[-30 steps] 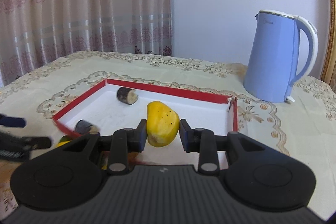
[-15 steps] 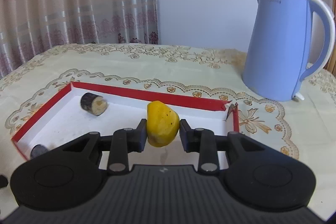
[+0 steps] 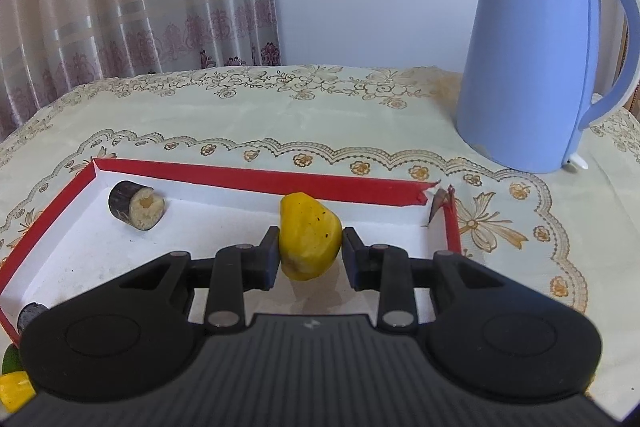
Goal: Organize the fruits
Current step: 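Carry the yellow fruit piece into the red box and open the right gripper, then grasp the round green tomato with the right gripper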
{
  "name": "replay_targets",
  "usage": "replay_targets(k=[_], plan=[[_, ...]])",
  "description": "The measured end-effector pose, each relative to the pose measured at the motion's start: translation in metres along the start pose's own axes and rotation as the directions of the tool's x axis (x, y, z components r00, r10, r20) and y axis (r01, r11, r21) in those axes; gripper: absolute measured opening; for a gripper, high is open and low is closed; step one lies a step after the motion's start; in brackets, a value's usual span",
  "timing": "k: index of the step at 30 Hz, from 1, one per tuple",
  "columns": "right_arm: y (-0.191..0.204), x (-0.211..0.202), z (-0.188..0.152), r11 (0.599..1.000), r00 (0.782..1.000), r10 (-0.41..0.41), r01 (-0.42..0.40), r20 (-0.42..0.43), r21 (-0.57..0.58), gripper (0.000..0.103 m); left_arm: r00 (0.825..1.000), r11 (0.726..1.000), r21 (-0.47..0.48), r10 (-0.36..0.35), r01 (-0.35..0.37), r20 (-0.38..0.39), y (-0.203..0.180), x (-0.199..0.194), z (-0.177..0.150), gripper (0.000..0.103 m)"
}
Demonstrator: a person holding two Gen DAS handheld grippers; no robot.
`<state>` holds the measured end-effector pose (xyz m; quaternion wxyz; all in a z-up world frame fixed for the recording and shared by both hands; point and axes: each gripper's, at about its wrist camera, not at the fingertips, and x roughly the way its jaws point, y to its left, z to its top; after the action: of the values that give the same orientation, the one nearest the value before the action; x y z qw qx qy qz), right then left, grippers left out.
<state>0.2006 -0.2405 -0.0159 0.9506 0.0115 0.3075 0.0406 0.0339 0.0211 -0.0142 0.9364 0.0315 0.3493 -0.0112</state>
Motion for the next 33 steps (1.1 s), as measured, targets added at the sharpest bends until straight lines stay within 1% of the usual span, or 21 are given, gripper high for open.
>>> replay_targets(k=[9, 10, 11, 12, 13, 14, 15, 16, 17, 18, 19, 22, 24, 27, 28, 30, 31, 33], plan=[[0.009, 0.006, 0.001, 1.0, 1.0, -0.002, 0.002, -0.007, -0.019, 0.031, 1.0, 1.0, 0.023, -0.013, 0.013, 0.007, -0.004, -0.003, -0.001, 0.088], [0.01, 0.006, 0.001, 1.0, 1.0, -0.005, 0.005, -0.011, -0.024, 0.033, 1.0, 1.0, 0.023, -0.011, 0.011, 0.007, -0.004, -0.003, -0.001, 0.088], [0.01, 0.005, 0.001, 1.0, 1.0, -0.007, 0.006, -0.011, -0.026, 0.043, 1.0, 1.0, 0.024, -0.01, 0.01, 0.006, -0.004, -0.003, -0.001, 0.088], [0.01, 0.002, 0.002, 1.0, 1.0, -0.009, 0.009, 0.001, -0.029, 0.051, 1.0, 1.0, 0.025, -0.009, 0.009, 0.005, -0.003, -0.003, -0.001, 0.088], [0.011, -0.002, 0.002, 0.999, 1.0, -0.015, 0.016, 0.013, -0.031, 0.065, 1.0, 1.0, 0.026, -0.011, 0.011, 0.004, -0.003, -0.003, -0.002, 0.088], [0.011, -0.011, 0.003, 0.999, 0.999, -0.023, 0.025, 0.034, -0.034, 0.075, 1.0, 1.0, 0.025, -0.014, 0.014, 0.006, -0.002, -0.004, -0.002, 0.088], [0.011, -0.018, 0.003, 0.999, 0.998, -0.023, 0.025, 0.051, -0.038, 0.079, 1.0, 1.0, 0.021, -0.022, 0.022, 0.01, -0.001, -0.004, -0.002, 0.088], [0.012, -0.027, 0.002, 0.999, 0.998, -0.02, 0.022, 0.064, -0.039, 0.087, 0.999, 0.999, 0.017, -0.031, 0.031, 0.013, 0.0, -0.005, -0.002, 0.089], [0.013, -0.039, 0.0, 0.999, 0.997, -0.018, 0.021, 0.076, -0.038, 0.097, 0.999, 0.999, 0.013, -0.04, 0.039, 0.016, 0.001, -0.005, -0.003, 0.093], [0.015, -0.048, -0.004, 0.999, 0.996, -0.02, 0.023, 0.082, -0.039, 0.101, 0.998, 0.999, 0.007, -0.05, 0.05, 0.023, 0.003, -0.006, -0.003, 0.097], [0.018, -0.059, -0.009, 0.999, 0.996, -0.025, 0.029, 0.088, -0.042, 0.103, 0.997, 0.998, 0.001, -0.064, 0.064, 0.035, 0.005, -0.007, -0.004, 0.099], [0.028, -0.091, -0.032, 0.997, 0.995, -0.07, 0.073, 0.076, -0.035, 0.103, 0.993, 0.995, 0.001, -0.102, 0.103, 0.066, 0.009, -0.01, -0.008, 0.099], [0.03, -0.111, -0.048, 0.997, 0.994, -0.082, 0.082, 0.071, -0.002, 0.103, 0.988, 0.991, 0.002, -0.133, 0.134, 0.081, 0.011, -0.012, -0.01, 0.099], [0.028, -0.132, -0.071, 0.995, 0.995, -0.092, 0.09, 0.039, 0.053, 0.103, 0.981, 0.986, 0.004, -0.169, 0.169, 0.092, 0.013, -0.016, -0.012, 0.099], [0.026, -0.14, -0.081, 0.993, 0.994, -0.093, 0.089, 0.056, 0.075, 0.103, 0.981, 0.986, 0.011, -0.169, 0.168, 0.091, 0.013, -0.016, -0.013, 0.099], [0.022, -0.159, -0.102, 0.99, 0.986, -0.111, 0.099, 0.122, 0.103, 0.103, 0.986, 0.99, 0.028, -0.139, 0.137, 0.096, 0.01, -0.017, -0.015, 0.099], [0.022, -0.165, -0.109, 0.99, 0.982, -0.119, 0.106, 0.145, 0.093, 0.103, 0.987, 0.992, 0.041, -0.121, 0.117, 0.106, 0.008, -0.017, -0.016, 0.099], [0.028, -0.173, -0.12, 0.992, 0.978, -0.124, 0.125, 0.166, 0.007, 0.103, 0.988, 0.994, 0.059, -0.097, 0.091, 0.121, 0.005, -0.018, -0.018, 0.099]])
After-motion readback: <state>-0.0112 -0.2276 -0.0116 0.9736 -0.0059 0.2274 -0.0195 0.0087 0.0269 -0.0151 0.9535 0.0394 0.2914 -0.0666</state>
